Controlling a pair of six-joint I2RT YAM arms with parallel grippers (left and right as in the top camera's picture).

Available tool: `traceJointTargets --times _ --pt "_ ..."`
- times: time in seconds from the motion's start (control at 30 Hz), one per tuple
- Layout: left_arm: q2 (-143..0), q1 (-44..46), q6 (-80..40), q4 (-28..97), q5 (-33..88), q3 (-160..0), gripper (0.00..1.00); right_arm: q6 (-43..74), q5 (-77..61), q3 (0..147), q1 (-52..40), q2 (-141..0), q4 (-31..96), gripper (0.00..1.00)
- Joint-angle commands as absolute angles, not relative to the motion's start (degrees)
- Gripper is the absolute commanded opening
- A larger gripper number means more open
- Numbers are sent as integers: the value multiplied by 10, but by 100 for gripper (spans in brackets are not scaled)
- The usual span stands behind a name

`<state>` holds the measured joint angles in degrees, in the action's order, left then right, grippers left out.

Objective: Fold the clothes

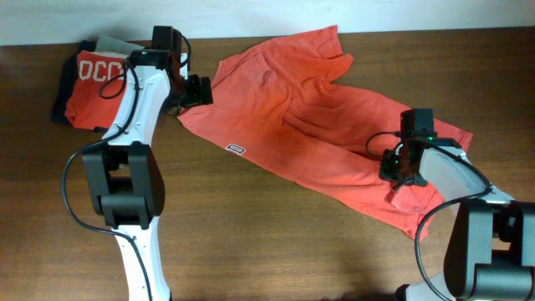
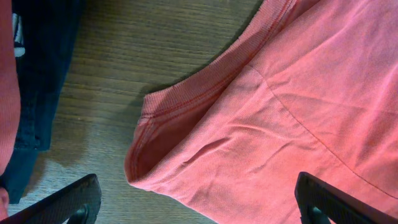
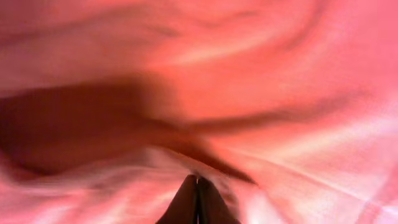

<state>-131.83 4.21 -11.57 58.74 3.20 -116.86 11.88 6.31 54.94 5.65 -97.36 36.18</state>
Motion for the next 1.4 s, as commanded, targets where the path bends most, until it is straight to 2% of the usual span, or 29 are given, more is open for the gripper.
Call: traceJointTargets --times 0.0,0.13,0.33,0.53,0.7,0.9,1.13,1.37 --pt "-1317 43 -110 588 36 -1170 99 117 169 547 58 -979 376 22" --pt "-1317 43 -110 588 36 -1170 99 116 177 547 58 -979 393 24" --pt "-1317 43 -110 588 36 -1170 99 116 206 547 78 -979 375 32" --pt "-1317 43 -111 588 36 -1170 99 117 204 555 129 -979 370 31" --pt "-1317 43 -110 588 36 -1170 99 127 98 641 157 -970 464 29" --pt "-1317 43 -111 588 36 -1170 99 131 1 726 143 -969 599 26" --pt "-1317 43 -111 588 36 -1170 99 253 -2 673 140 -969 665 27" --pt "-1317 43 -110 588 36 -1170 99 270 -90 617 167 -969 662 33"
